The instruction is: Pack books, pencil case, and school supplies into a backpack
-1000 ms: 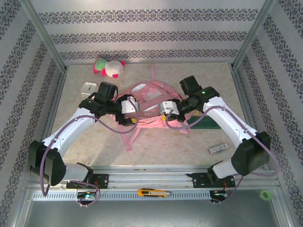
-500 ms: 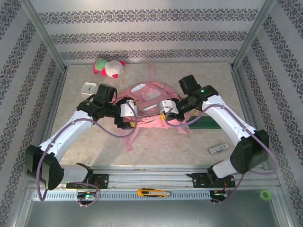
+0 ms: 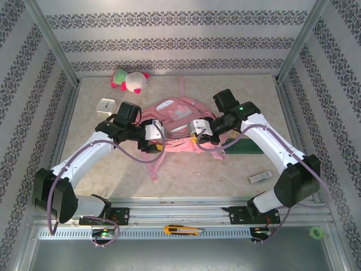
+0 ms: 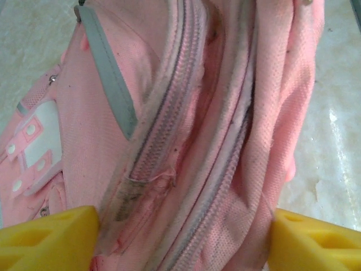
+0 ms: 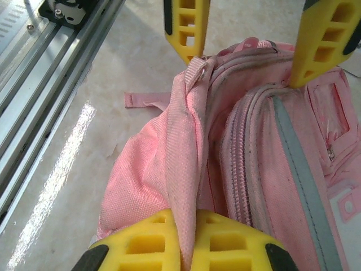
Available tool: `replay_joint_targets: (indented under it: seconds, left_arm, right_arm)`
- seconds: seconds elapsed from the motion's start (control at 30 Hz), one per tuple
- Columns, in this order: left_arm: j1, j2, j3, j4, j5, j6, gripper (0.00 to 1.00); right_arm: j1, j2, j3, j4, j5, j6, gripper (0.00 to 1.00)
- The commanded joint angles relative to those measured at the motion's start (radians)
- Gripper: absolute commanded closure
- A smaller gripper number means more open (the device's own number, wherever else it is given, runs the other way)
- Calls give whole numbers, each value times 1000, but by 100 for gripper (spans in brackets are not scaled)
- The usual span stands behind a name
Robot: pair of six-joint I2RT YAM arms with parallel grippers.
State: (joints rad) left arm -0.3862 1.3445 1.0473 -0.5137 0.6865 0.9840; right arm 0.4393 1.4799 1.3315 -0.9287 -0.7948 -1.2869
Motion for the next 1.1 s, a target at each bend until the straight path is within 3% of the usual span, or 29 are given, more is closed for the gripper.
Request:
replay_joint_targets:
  seconds: [0.0,0.2,0.23,0.33,0.4,0.5,0.63,0.77,0.87,0.97,1.07]
  left_arm:
    - [-9,31,41,52,48,-5,40]
    - [-9,-17,3,34,67,-68,100]
    - [-9,-34,-18,55,73,-109,100]
    - [-10,-82,-97,138,80,-281,100]
    - [-14,-106,-137,176,60,-405,100]
    - [-24,-127,-190,231,55,-554,100]
    - [-32,-139,-253,360,75,-767,100]
    - [-35,-135,-272,408,96,-889,100]
    - [-36,-127,-260,396,93,-936,100]
    - [-36,-113,-231,357,98,-965,100]
    - [-35,-95,-204,325,106,-982,100]
  right_arm:
    - [7,-21,35,24,-117,-17,100]
    - [-32,-24,22,74,-132,83,98]
    - [-42,-27,15,87,-138,115,96]
    - [-57,-64,-36,189,-115,328,71]
    - [-52,-117,-90,274,-42,524,56]
    - [-34,-213,-156,344,119,811,45]
    - [52,-361,-211,310,365,1078,41]
    - [245,-502,-278,331,604,1395,42]
    - [384,-517,-300,308,773,1665,45]
    - [459,-469,-299,292,840,1981,49]
    - [519,-399,-299,341,867,2184,52]
